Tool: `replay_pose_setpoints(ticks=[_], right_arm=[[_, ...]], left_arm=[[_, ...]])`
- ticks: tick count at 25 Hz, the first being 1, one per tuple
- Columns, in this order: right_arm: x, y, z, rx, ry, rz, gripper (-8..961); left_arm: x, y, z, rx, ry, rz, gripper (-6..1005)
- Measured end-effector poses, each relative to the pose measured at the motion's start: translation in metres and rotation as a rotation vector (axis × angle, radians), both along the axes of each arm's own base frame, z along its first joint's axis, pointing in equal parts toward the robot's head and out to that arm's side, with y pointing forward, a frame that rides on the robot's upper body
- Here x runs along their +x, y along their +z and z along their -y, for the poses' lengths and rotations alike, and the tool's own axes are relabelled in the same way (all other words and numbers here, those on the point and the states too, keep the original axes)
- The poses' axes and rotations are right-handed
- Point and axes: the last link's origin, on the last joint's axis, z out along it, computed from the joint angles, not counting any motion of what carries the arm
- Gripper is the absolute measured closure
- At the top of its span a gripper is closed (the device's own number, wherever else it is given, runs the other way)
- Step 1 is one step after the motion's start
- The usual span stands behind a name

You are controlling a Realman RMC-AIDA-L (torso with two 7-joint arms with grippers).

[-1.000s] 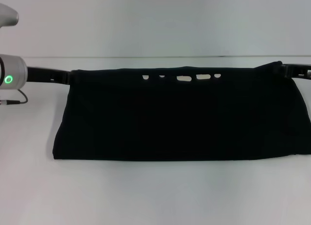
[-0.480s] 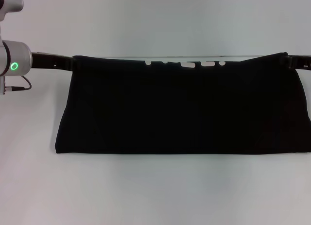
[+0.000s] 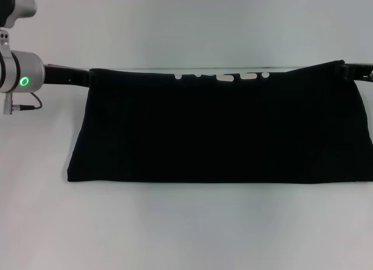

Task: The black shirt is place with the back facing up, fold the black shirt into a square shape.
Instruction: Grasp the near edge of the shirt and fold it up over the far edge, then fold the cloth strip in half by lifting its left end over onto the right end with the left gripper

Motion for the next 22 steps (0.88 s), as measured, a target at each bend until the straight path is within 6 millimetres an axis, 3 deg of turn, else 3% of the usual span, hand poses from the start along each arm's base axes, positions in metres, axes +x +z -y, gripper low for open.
replay_pose_setpoints(ticks=[3,13,18,22], right_arm=[[0.000,-0.002,0.000,0.001,-0.003,0.000,837],[0.003,0.001,0.001,-0.001,-0.006,0.018,793],[0.005,0.010,0.000,0.003,-0.022,-0.005,552],[0.001,0.015,0.008,-0.065,-0.012,-0.091,454]], left_arm=[[-0.001,-0.003,-0.001,0.011,0.014,0.001,965],[-0.012,-0.007,-0.004,0.103,0.070,-0.006,814],[-0.022,-0.002,-0.002,0.156,0.130,0.017,718],[-0.026,0.008,0.010,0.109,0.158,0.088,588]])
